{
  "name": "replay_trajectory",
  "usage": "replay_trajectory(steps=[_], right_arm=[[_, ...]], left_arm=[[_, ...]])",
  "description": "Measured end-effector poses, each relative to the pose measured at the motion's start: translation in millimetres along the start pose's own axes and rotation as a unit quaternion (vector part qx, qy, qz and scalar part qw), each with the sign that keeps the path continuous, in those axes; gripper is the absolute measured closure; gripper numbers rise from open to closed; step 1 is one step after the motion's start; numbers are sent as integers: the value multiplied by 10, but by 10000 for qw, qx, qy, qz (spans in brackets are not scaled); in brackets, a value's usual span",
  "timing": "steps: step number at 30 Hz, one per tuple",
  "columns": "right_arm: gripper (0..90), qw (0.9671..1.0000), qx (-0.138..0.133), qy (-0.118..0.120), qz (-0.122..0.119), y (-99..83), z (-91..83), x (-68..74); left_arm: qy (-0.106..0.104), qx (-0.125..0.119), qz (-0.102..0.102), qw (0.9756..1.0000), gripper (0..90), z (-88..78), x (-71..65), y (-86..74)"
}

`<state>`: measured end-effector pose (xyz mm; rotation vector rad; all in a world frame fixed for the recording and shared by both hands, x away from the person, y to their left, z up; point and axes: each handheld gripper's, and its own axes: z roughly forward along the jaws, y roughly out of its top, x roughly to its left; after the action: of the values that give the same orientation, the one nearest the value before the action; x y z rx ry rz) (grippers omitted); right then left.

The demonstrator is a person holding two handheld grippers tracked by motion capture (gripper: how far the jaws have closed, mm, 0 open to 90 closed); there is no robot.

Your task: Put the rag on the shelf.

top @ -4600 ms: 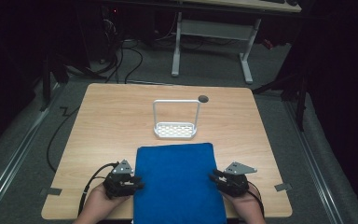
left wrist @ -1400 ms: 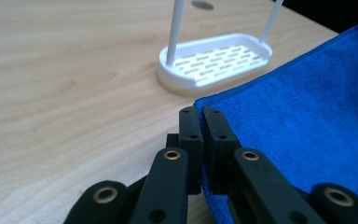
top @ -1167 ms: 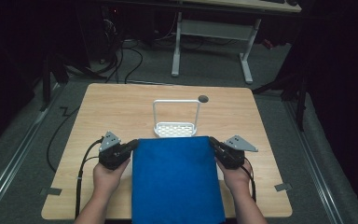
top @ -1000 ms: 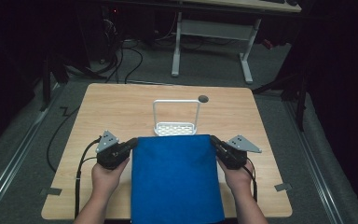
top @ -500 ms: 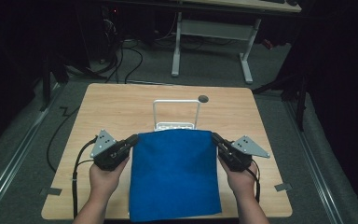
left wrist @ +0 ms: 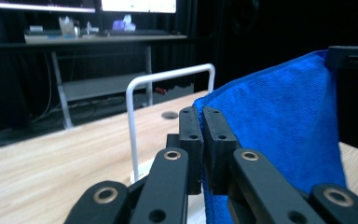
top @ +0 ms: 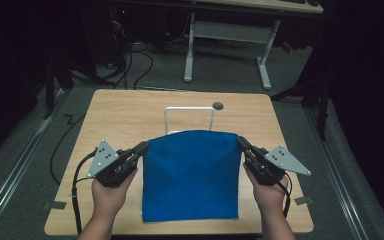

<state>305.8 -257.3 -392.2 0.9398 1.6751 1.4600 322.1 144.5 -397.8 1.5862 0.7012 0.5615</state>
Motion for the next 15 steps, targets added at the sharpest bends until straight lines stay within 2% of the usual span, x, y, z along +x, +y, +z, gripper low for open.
replay_trajectory(steps=[8, 15], right_arm=[[883, 9991, -395, 79, -155, 187, -150, 94], [883, 9983, -521, 127, -208, 250, -203, 141]], left_arm=[[-62, -335, 168, 9993, 874, -141, -119, 155], [-23, -399, 170, 9991, 878, -165, -94, 179]])
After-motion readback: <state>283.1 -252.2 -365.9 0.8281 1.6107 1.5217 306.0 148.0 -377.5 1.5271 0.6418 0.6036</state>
